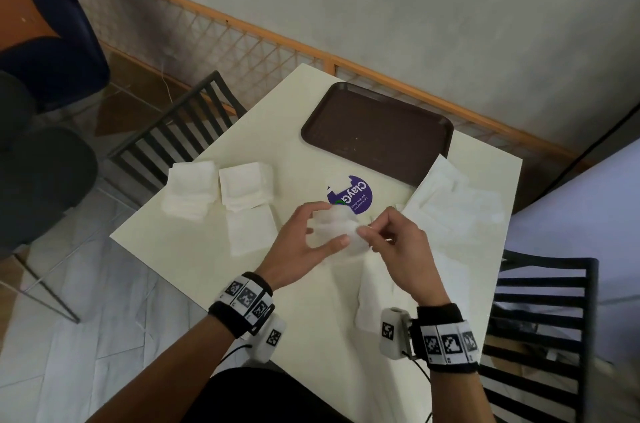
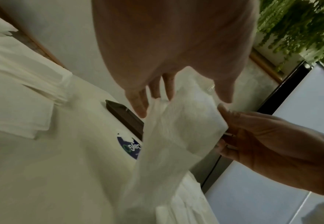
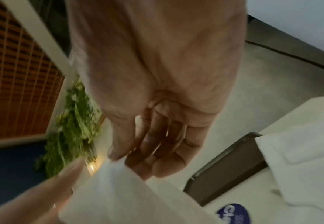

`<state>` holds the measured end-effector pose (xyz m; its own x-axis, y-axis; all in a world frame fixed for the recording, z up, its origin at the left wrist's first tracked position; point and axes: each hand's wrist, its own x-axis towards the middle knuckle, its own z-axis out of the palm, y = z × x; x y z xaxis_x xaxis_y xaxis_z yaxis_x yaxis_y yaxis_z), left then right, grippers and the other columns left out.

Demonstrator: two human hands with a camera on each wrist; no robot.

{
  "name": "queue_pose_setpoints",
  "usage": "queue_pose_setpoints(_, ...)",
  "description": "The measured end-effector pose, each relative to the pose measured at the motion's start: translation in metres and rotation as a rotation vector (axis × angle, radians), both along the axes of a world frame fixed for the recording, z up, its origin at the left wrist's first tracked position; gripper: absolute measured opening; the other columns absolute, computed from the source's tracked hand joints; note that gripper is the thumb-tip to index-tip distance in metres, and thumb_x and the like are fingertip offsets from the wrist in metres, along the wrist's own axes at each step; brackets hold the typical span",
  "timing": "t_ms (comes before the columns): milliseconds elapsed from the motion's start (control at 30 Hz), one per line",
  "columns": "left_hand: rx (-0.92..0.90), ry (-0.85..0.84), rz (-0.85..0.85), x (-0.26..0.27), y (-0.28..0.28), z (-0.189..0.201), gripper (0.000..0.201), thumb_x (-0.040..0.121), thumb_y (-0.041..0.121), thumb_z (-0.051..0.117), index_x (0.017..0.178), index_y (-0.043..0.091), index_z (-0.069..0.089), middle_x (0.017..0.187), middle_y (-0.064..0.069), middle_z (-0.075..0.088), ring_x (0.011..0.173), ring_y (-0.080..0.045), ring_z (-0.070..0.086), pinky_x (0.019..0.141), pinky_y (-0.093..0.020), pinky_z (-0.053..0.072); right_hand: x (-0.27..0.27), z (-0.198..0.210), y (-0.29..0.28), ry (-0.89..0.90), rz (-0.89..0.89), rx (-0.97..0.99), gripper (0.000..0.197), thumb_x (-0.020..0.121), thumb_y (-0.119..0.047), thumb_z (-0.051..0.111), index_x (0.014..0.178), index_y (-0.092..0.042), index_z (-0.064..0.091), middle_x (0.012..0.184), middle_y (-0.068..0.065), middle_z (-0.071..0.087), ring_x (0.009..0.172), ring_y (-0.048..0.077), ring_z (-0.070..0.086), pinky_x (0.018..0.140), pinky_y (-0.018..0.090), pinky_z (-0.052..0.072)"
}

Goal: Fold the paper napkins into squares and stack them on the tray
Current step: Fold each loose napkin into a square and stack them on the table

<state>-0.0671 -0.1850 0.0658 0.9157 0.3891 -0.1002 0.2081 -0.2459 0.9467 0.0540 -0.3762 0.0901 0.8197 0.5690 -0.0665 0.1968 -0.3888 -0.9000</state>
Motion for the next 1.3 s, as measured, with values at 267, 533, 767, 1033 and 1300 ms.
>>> queue_pose_setpoints(267,-0.032,-0.057,-0.032,0.011,0.006,0.031,0.065,0.081,0.052,0.091,0.139,0.037,0.065,0.140,0.019,0.064,0.136,-0.005,0.057,0.115,-0.039,0.050,0.007,0.055,0.010,-0.011,0.010,0.201,0.026,0.109,-0.026,0.071,0.092,-0.013,0.056,0.084,0.007,0.077,0.083,0.026,0.076,0.075,0.043,0.062)
queue_pose_setpoints(533,-0.252,-0.208,0.081,0.012,0.012,0.060,0.033,0.098,0.020,0.080,0.130,0.019,0.072,0.119,0.003,0.081,0.110,-0.019,0.078,0.094,-0.045,0.065,-0.012,0.054,0.031,0.155,0.045,0.330,0.005,0.103,-0.018,0.077,0.101,-0.020,0.073,0.079,0.009,0.068,0.078,0.020,0.069,0.074,0.033,0.062)
queue_pose_setpoints(767,-0.149,-0.335,0.056,0.001,0.045,0.066,0.022,0.093,-0.015,0.072,0.104,0.002,0.079,0.095,-0.001,0.082,0.091,-0.014,0.077,0.083,-0.029,0.061,-0.006,0.046,0.046,0.089,0.027,0.512,0.032,0.094,0.018,0.071,0.084,-0.010,0.084,0.094,0.005,0.078,0.097,0.025,0.073,0.084,0.029,0.054)
queue_pose_setpoints(1033,-0.103,-0.383,-0.015,-0.011,0.072,0.072,0.034,0.099,-0.021,0.057,0.093,0.005,0.079,0.092,-0.001,0.078,0.087,-0.019,0.072,0.080,-0.028,0.055,-0.003,0.038,0.069,0.285,-0.011,0.661,0.035,0.099,0.018,0.062,0.079,-0.007,0.077,0.095,0.034,0.070,0.101,0.027,0.071,0.076,0.034,0.053)
queue_pose_setpoints(1300,-0.005,-0.347,-0.064,-0.025,0.092,0.075,0.033,0.100,-0.019,0.057,0.093,0.004,0.080,0.102,-0.008,0.077,0.101,-0.031,0.072,0.092,-0.054,0.055,-0.008,0.045,0.092,0.431,0.005,0.623,0.021,0.105,0.006,0.043,0.093,0.002,0.060,0.108,0.026,0.072,0.093,0.024,0.067,0.074,0.024,0.051)
